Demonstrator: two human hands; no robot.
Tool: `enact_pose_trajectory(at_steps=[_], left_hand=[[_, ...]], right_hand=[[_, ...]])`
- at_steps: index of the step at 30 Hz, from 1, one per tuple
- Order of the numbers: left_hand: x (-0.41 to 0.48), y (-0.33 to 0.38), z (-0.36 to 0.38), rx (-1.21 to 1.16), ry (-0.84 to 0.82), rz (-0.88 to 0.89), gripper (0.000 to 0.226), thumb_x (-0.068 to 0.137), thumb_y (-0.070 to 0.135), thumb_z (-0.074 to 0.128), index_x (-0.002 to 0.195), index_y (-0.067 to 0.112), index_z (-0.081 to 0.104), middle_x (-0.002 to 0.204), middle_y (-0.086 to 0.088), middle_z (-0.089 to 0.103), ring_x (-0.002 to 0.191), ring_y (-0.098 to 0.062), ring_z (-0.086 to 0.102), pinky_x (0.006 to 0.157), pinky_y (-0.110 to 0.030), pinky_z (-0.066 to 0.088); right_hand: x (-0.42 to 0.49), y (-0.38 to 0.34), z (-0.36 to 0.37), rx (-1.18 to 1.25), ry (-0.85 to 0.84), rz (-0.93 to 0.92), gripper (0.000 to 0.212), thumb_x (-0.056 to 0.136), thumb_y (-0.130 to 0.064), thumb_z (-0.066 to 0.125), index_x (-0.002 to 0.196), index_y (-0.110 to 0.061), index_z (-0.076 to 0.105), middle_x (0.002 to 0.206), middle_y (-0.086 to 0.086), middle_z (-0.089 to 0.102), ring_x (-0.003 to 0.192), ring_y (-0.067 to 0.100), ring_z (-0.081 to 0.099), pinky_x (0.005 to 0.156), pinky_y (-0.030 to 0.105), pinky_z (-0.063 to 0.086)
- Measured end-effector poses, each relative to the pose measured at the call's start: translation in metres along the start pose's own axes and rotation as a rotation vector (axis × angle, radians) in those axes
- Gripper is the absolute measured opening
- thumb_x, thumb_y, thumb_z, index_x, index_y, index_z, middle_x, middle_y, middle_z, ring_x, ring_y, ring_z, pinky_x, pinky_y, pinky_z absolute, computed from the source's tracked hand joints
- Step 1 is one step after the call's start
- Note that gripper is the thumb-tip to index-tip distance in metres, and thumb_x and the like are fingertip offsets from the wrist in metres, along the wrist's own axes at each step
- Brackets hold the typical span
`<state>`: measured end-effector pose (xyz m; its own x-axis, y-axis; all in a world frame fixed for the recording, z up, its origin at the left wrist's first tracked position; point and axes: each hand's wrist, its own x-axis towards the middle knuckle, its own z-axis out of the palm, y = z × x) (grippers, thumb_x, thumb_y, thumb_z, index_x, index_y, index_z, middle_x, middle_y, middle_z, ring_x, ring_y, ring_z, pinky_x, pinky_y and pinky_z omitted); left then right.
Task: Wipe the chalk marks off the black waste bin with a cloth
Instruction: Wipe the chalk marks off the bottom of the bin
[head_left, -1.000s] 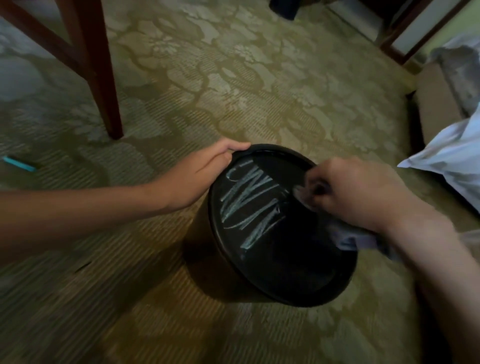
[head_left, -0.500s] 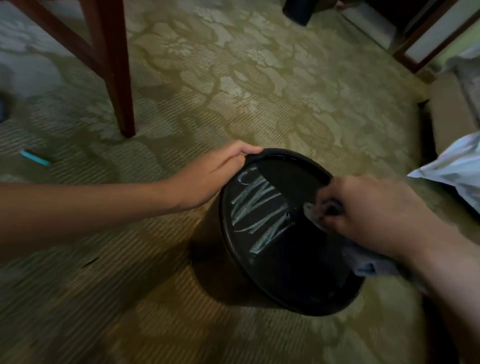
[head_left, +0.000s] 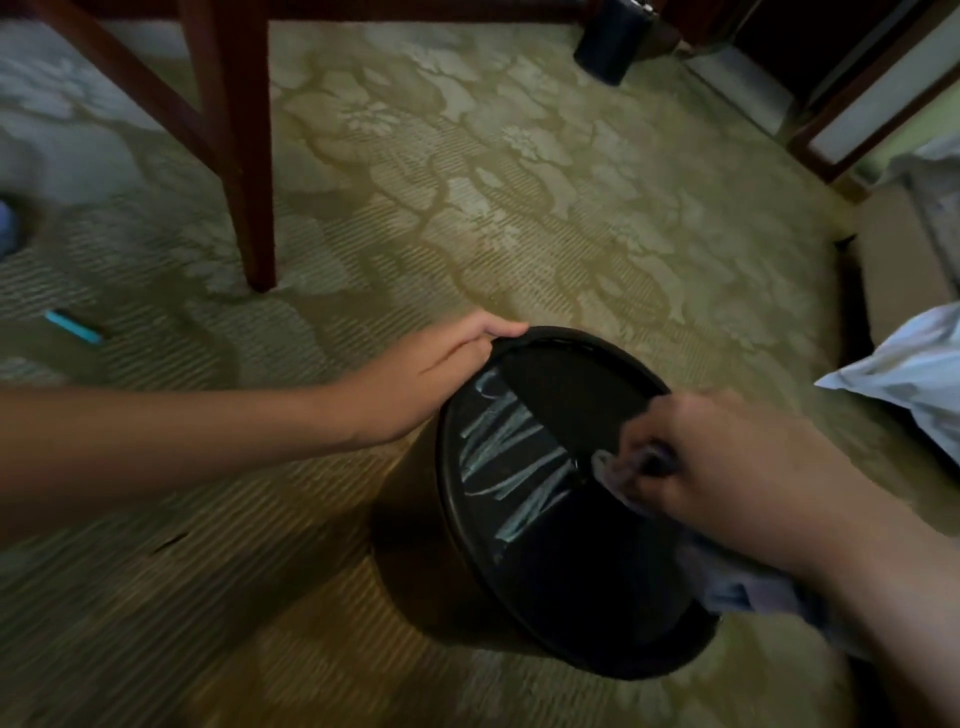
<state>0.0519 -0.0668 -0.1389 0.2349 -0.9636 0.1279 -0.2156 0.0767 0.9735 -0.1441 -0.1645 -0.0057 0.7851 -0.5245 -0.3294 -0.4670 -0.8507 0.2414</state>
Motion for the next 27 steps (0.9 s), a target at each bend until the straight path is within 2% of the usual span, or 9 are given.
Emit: enact_pose_trajectory(at_steps=[3,9,13,15,17,19,23,25,27], left_hand=[[0.001,0.0,0.003,-0.028,0.006,-0.006,0.035,0.105,0.024,0.033,0.132,0.032,0.052,0.126,0.026,0.055,0.115,0.012,0.051,0.089,-0.004,0.041],[0.002,0.003,0.005,-0.038,0.021,0.02,0.034,0.104,0.014,0.034,0.119,0.036,0.054,0.11,0.029,0.063,0.109,0.012,0.055,0.088,-0.005,0.04],[0.0,0.001,0.001,-0.018,0.009,-0.019,0.035,0.105,0.024,0.033,0.132,0.033,0.052,0.125,0.021,0.057,0.114,0.01,0.052,0.089,-0.006,0.043],[0.0,0.0,0.002,-0.015,-0.002,-0.023,0.035,0.104,0.027,0.032,0.132,0.037,0.051,0.126,0.023,0.056,0.113,0.012,0.052,0.085,-0.003,0.044],[0.0,-0.001,0.002,-0.028,0.001,-0.023,0.035,0.105,0.027,0.032,0.131,0.038,0.051,0.125,0.021,0.057,0.113,0.011,0.053,0.085,-0.004,0.045],[0.002,-0.002,0.004,-0.052,0.0,-0.015,0.035,0.105,0.023,0.031,0.131,0.034,0.052,0.125,0.017,0.059,0.115,0.006,0.054,0.092,-0.012,0.045],[0.003,-0.004,0.003,-0.012,0.004,0.024,0.035,0.104,0.021,0.033,0.131,0.031,0.052,0.125,0.017,0.06,0.117,0.005,0.053,0.095,-0.011,0.042],[0.002,-0.004,0.001,0.005,0.004,0.029,0.035,0.104,0.023,0.033,0.131,0.033,0.053,0.125,0.021,0.059,0.116,0.008,0.053,0.091,-0.006,0.041],[0.0,-0.004,-0.001,0.006,-0.006,0.012,0.036,0.104,0.025,0.033,0.132,0.036,0.052,0.123,0.026,0.058,0.115,0.01,0.052,0.087,-0.004,0.042]], right_hand=[[0.007,-0.008,-0.005,-0.005,0.053,-0.025,0.017,0.077,-0.052,0.051,0.089,-0.041,0.057,0.092,-0.012,0.062,0.089,0.02,0.062,0.061,0.029,0.041],[0.043,-0.041,-0.002,0.16,0.323,-0.126,0.014,0.086,-0.042,0.055,0.098,-0.041,0.063,0.097,-0.01,0.057,0.091,0.021,0.059,0.067,0.035,0.046],[0.003,-0.012,-0.002,0.166,0.017,-0.104,0.034,0.071,-0.063,0.036,0.087,-0.044,0.06,0.088,-0.014,0.061,0.085,0.013,0.061,0.068,0.037,0.05],[-0.011,-0.002,-0.004,0.127,-0.13,-0.057,0.031,0.066,-0.059,0.04,0.087,-0.047,0.059,0.083,-0.016,0.062,0.078,0.009,0.061,0.066,0.038,0.051],[-0.006,-0.004,-0.005,0.127,-0.074,-0.064,0.022,0.067,-0.05,0.051,0.087,-0.046,0.059,0.084,-0.016,0.062,0.079,0.011,0.062,0.065,0.038,0.051],[0.009,-0.017,-0.002,0.137,0.11,-0.077,0.015,0.076,-0.047,0.056,0.089,-0.043,0.06,0.091,-0.013,0.061,0.087,0.017,0.061,0.067,0.038,0.05],[0.032,-0.045,0.011,0.16,0.376,-0.09,0.021,0.086,-0.039,0.051,0.103,-0.039,0.064,0.105,-0.011,0.055,0.089,0.02,0.06,0.065,0.036,0.048],[0.022,-0.038,0.015,0.214,0.338,-0.128,0.02,0.084,-0.042,0.053,0.1,-0.041,0.065,0.103,-0.012,0.056,0.088,0.017,0.06,0.064,0.037,0.049],[0.007,-0.022,0.011,0.302,0.155,-0.155,0.022,0.075,-0.051,0.052,0.093,-0.045,0.064,0.095,-0.015,0.058,0.086,0.01,0.06,0.067,0.039,0.051]])
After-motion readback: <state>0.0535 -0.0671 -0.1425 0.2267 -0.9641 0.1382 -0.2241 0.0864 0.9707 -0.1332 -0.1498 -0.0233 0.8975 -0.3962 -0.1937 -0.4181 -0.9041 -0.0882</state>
